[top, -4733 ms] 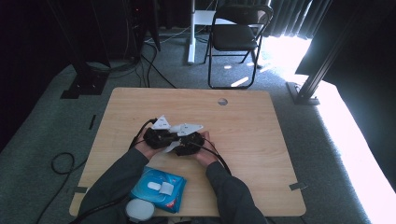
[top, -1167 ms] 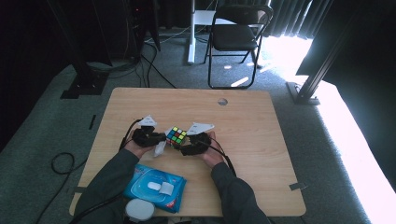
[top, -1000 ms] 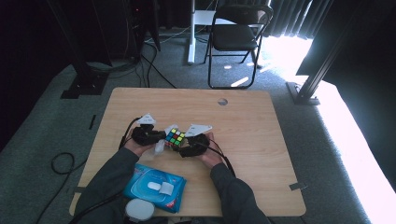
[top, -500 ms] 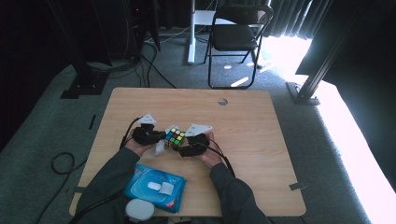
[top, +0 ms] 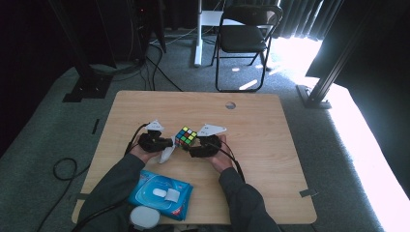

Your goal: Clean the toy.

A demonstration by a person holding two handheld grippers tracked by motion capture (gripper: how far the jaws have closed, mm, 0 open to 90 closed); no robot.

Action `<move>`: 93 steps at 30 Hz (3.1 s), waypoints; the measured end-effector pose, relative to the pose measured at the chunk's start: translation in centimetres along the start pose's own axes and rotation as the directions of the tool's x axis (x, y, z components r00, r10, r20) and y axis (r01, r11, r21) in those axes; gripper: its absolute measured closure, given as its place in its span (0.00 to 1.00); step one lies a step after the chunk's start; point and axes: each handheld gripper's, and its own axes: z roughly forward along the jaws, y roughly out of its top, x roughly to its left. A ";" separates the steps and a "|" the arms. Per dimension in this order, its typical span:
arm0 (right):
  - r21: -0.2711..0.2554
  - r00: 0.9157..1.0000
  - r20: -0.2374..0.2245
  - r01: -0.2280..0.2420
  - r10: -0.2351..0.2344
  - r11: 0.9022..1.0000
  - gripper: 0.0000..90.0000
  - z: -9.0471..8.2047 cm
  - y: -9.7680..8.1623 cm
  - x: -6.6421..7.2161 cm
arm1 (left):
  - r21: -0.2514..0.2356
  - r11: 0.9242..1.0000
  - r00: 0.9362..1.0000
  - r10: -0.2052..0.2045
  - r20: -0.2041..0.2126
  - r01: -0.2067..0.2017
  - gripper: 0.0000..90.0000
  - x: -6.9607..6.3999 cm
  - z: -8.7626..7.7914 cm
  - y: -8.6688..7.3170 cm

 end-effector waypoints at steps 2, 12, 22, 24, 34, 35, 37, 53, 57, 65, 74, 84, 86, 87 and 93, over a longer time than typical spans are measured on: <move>-0.009 1.000 0.005 -0.009 0.009 1.000 0.38 0.0 0.1 0.0 | -0.002 1.000 1.000 -0.001 -0.002 0.001 0.95 0.0 0.0 -0.1; -0.017 0.999 0.013 -0.033 0.033 0.999 0.38 0.1 0.6 -0.1 | 0.005 0.999 0.999 0.044 0.011 -0.044 0.95 -0.7 0.1 0.1; -0.034 0.998 0.012 -0.062 0.062 0.998 0.38 0.5 1.6 -0.1 | 0.009 0.994 0.992 0.110 0.066 -0.110 0.95 -2.3 0.2 0.9; -0.043 0.997 0.015 -0.075 0.076 0.996 0.38 0.6 1.7 -0.2 | 0.006 0.992 0.989 0.123 0.084 -0.124 0.95 -2.6 0.1 1.0; -0.057 0.995 0.011 -0.097 0.097 0.994 0.38 0.4 1.9 -0.3 | -0.026 0.995 0.994 0.101 0.032 -0.100 0.95 -1.9 -0.3 0.9; -0.057 0.995 0.010 -0.096 0.097 0.994 0.38 0.4 1.9 -0.3 | -0.034 0.996 0.996 0.086 0.022 -0.085 0.95 -1.7 -0.4 0.8; -0.057 0.995 0.006 -0.096 0.097 0.994 0.38 0.3 1.8 -0.3 | -0.044 0.997 0.998 0.069 0.001 -0.069 0.95 -1.3 -0.6 0.7; -0.056 0.995 -0.004 -0.103 0.103 0.993 0.38 0.3 1.8 -0.2 | -0.051 0.998 0.998 0.043 -0.048 -0.046 0.95 -0.7 -0.8 0.6; -0.061 0.994 -0.006 -0.111 0.110 0.992 0.38 0.4 1.9 -0.3 | -0.044 0.997 0.997 0.063 -0.036 -0.065 0.95 -1.1 -0.6 0.8; -0.068 0.993 0.005 -0.121 0.122 0.990 0.38 0.5 2.1 -0.4 | -0.049 0.995 0.996 0.090 -0.003 -0.090 0.95 -1.9 -0.4 1.0; -0.077 0.990 0.015 -0.136 0.138 0.988 0.38 0.5 2.1 -0.7 | -0.069 0.992 0.994 0.107 0.019 -0.105 0.95 -2.3 -0.7 1.0; -0.058 0.989 0.050 -0.140 0.143 0.988 0.38 0.3 1.2 -1.2 | -0.155 0.986 0.998 0.065 0.001 -0.064 0.95 -1.5 -2.8 1.1; -0.047 0.989 0.054 -0.135 0.137 0.990 0.38 0.3 1.1 -1.2 | -0.161 0.985 0.998 0.057 -0.012 -0.059 0.95 -1.3 -3.1 1.1; -0.044 0.990 0.057 -0.127 0.130 0.991 0.38 0.3 1.0 -1.2 | -0.164 0.985 0.998 0.054 -0.017 -0.056 0.95 -1.2 -3.2 1.0; -0.030 0.991 0.066 -0.115 0.117 0.993 0.38 0.2 0.8 -1.2 | -0.174 0.984 0.999 0.035 -0.037 -0.041 0.95 -0.8 -3.6 0.9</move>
